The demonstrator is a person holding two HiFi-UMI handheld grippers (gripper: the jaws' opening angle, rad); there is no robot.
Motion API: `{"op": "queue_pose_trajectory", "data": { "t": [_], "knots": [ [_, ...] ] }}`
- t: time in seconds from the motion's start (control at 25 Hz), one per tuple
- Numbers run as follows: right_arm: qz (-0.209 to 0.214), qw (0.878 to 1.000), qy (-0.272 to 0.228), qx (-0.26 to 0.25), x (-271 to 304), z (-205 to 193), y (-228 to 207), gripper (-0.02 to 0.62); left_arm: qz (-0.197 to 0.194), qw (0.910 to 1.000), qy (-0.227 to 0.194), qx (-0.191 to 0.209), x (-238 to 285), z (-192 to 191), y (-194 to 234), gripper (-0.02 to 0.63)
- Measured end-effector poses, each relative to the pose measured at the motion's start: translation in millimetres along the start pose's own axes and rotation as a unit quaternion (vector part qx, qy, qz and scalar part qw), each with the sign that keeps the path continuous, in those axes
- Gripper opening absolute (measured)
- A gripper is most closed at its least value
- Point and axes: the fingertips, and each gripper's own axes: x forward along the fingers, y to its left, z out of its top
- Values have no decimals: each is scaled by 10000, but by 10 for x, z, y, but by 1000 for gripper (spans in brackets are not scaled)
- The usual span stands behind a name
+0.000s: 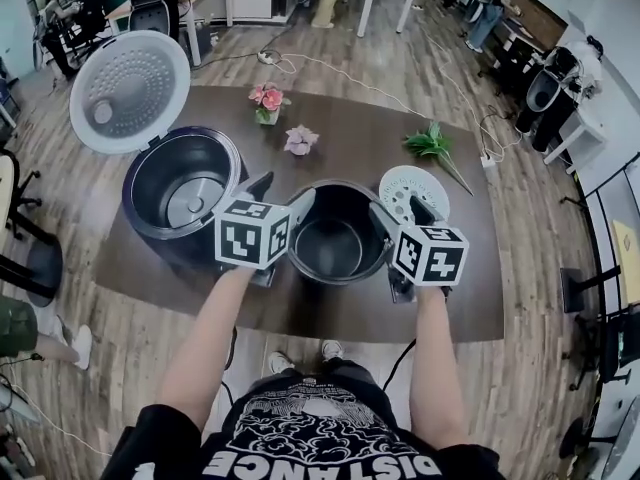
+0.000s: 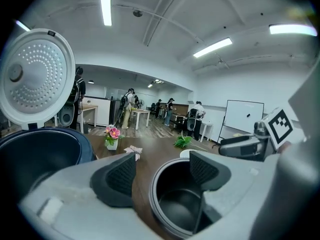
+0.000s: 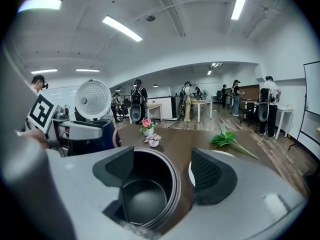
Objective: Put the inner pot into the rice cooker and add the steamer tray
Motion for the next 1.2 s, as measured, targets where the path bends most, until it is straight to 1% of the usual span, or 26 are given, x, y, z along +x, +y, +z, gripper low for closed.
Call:
{"op": "queue_pose_trajectory", "data": {
  "t": [0.2, 0.4, 0.64, 0.88, 0.92, 1.12, 1.2],
  "knots": [
    [234, 9994, 268, 28, 159, -158, -122, 339, 208, 9992, 258, -230, 70, -254, -14, 337],
    [493, 9968, 631, 43, 291, -376, -166, 320, 426, 9964, 508, -521, 120, -506, 17, 337],
    [742, 9924, 973, 116, 409, -590, -174, 305, 608, 9902, 820, -955, 143, -820, 63, 337],
    [927, 9873, 1283, 168, 479, -776, -135, 268, 704, 9843, 937, -1317, 132, -979, 74, 334],
    [949, 9865, 1325, 174, 486, -806, -131, 261, 712, 9830, 944, -1407, 130, -1005, 71, 314],
    [991, 9839, 1465, 266, 519, -911, -129, 230, 749, 9776, 1057, -1658, 120, -1131, 34, 291],
    [1000, 9837, 1460, 323, 533, -904, -122, 201, 735, 9751, 1096, -1781, 123, -1165, 21, 266]
  ]
}}
